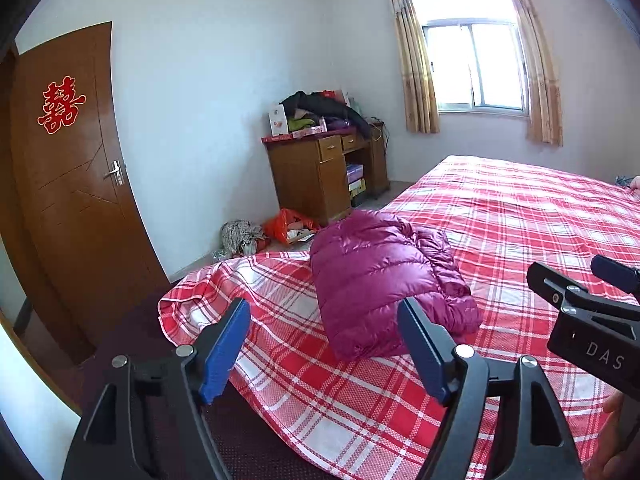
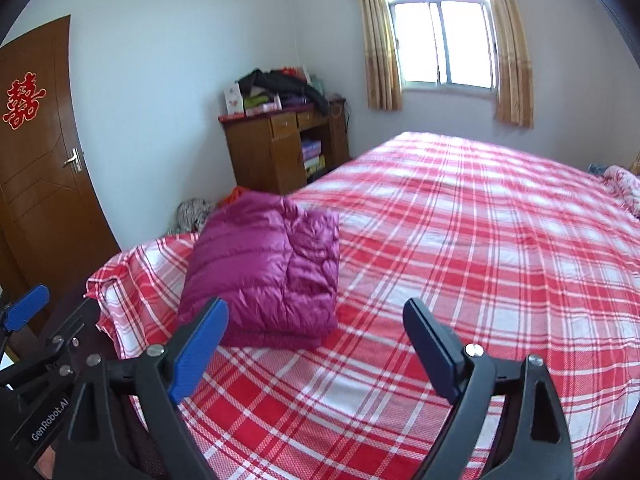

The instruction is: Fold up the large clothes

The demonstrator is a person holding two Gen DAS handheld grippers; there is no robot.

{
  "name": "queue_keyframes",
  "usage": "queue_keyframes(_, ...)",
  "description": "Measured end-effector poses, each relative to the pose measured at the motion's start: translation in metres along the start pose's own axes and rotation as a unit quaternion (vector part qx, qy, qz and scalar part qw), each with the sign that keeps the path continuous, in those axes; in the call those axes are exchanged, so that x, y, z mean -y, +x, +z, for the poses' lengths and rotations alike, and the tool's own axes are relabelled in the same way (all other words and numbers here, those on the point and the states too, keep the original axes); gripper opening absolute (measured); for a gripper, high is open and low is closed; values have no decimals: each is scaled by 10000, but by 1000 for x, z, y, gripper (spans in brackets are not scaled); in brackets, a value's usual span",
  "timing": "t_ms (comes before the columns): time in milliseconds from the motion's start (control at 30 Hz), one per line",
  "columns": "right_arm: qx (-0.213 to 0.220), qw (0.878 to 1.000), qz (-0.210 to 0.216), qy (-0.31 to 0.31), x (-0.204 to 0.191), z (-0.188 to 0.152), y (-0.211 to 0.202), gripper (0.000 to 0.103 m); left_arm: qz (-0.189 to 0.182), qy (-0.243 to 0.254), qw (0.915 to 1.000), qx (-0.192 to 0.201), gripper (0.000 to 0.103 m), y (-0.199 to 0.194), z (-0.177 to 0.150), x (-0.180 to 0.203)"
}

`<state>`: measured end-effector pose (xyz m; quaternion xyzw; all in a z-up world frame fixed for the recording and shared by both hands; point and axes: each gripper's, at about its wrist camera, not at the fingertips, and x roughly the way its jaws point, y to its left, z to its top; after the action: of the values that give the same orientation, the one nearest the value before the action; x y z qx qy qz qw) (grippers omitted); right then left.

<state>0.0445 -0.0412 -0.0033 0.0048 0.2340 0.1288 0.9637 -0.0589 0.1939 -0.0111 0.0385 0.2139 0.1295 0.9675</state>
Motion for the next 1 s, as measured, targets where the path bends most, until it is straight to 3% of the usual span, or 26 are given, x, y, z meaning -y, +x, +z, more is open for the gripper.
queue_keyframes(433, 1199, 9921, -253, -282, -14, 19, -58, 102, -200, -315, 9981, 498, 83, -35, 16, -14)
queue_keyframes(567, 1476, 9883, -295, -249, -13, 17, -67, 103, -77, -213, 9970, 739, 86, -46, 19, -13)
queue_keyframes(1000, 1439, 9892, -240, -121, -7, 13, -67, 103, -53, -214, 9971, 727, 89, -47, 19, -12)
